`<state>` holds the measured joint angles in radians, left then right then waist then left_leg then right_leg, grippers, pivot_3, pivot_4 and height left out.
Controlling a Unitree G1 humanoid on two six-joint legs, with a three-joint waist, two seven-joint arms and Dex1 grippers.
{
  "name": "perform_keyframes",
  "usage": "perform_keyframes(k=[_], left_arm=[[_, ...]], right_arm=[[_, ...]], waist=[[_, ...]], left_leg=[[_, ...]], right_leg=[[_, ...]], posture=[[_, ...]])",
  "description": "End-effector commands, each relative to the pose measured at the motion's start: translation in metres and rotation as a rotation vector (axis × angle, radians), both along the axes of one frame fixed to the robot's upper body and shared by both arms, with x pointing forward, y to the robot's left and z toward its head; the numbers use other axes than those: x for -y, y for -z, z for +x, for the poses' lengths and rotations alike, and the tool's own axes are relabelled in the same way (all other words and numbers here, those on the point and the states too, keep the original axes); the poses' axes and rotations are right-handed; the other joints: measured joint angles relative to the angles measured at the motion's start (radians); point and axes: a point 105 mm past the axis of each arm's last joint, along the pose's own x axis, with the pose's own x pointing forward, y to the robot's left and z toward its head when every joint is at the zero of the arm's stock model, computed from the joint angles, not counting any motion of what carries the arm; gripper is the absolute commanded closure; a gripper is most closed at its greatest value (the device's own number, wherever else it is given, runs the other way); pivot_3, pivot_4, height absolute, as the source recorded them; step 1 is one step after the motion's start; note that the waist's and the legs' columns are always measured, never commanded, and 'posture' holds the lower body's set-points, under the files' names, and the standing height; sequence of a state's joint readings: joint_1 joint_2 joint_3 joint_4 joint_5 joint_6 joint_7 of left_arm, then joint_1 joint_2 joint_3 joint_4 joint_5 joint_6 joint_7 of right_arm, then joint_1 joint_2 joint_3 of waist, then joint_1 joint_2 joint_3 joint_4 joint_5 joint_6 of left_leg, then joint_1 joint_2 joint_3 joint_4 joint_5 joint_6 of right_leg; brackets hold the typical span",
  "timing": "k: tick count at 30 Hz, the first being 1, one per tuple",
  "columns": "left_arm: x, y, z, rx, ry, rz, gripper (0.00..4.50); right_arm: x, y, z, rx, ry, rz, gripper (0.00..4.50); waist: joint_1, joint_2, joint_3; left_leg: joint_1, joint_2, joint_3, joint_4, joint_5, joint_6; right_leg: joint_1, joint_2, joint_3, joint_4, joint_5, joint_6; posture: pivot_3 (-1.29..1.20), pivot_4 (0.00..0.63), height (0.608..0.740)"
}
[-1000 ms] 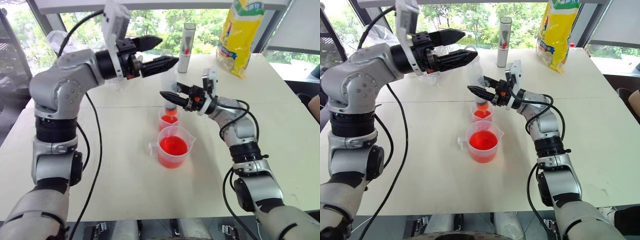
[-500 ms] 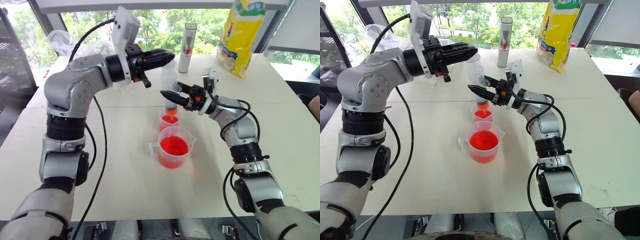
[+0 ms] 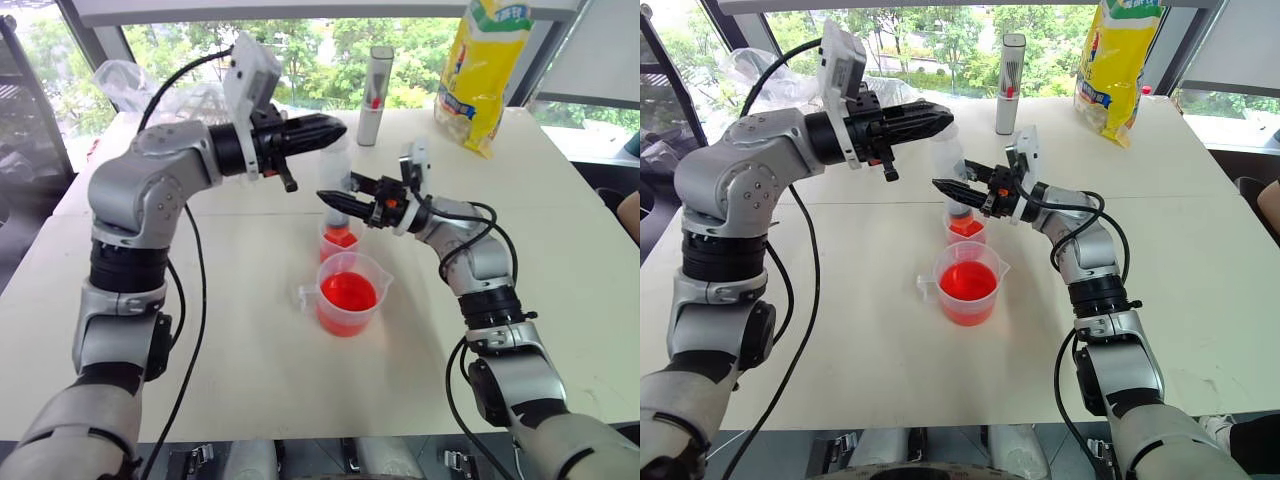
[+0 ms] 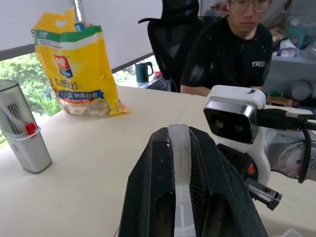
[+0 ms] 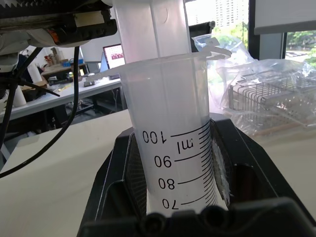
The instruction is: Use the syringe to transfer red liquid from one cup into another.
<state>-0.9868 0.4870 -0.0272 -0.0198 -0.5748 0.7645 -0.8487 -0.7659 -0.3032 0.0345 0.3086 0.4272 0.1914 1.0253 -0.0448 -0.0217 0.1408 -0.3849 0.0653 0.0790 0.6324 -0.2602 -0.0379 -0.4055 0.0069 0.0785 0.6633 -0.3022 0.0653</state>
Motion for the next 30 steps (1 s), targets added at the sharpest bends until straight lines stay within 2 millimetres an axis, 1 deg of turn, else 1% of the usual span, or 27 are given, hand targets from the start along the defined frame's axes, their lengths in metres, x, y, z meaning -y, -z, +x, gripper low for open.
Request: perform_keyframes(k=[1, 5, 13, 24, 30], left_arm=[[0.010, 0.021, -0.004, -0.038, 0.038, 0.073, 4.43], [0.011, 0.030, -0.004, -0.052, 0.040, 0.084, 4.43], [0.013, 0.043, -0.001, -0.073, 0.037, 0.092, 4.43], [0.014, 0.052, -0.002, -0.094, 0.041, 0.101, 4.43], [0.015, 0.056, -0.005, -0.104, 0.048, 0.105, 4.43]], right_arm=[[0.003, -0.045, -0.006, 0.143, 0.004, 0.071, 3.10], [0.005, -0.052, -0.007, 0.159, 0.008, 0.072, 3.10], [0.007, -0.066, -0.010, 0.184, 0.008, 0.088, 3.10], [0.010, -0.088, -0.010, 0.209, 0.010, 0.132, 3.10], [0.011, -0.096, -0.011, 0.210, 0.007, 0.154, 3.10]], waist=[[0.000, 0.000, 0.000], [0.000, 0.000, 0.000], [0.000, 0.000, 0.000], [0.000, 0.000, 0.000], [0.000, 0.000, 0.000]], left_leg=[[0.000, 0.000, 0.000, 0.000, 0.000, 0.000], [0.000, 0.000, 0.000, 0.000, 0.000, 0.000], [0.000, 0.000, 0.000, 0.000, 0.000, 0.000], [0.000, 0.000, 0.000, 0.000, 0.000, 0.000], [0.000, 0.000, 0.000, 0.000, 0.000, 0.000]], right_leg=[[0.000, 0.000, 0.000, 0.000, 0.000, 0.000], [0.000, 0.000, 0.000, 0.000, 0.000, 0.000], [0.000, 0.000, 0.000, 0.000, 0.000, 0.000], [0.000, 0.000, 0.000, 0.000, 0.000, 0.000], [0.000, 0.000, 0.000, 0.000, 0.000, 0.000]], posture=[[0.00, 0.150, 0.740], [0.00, 0.150, 0.740], [0.00, 0.150, 0.740], [0.00, 0.150, 0.740], [0.00, 0.150, 0.740]])
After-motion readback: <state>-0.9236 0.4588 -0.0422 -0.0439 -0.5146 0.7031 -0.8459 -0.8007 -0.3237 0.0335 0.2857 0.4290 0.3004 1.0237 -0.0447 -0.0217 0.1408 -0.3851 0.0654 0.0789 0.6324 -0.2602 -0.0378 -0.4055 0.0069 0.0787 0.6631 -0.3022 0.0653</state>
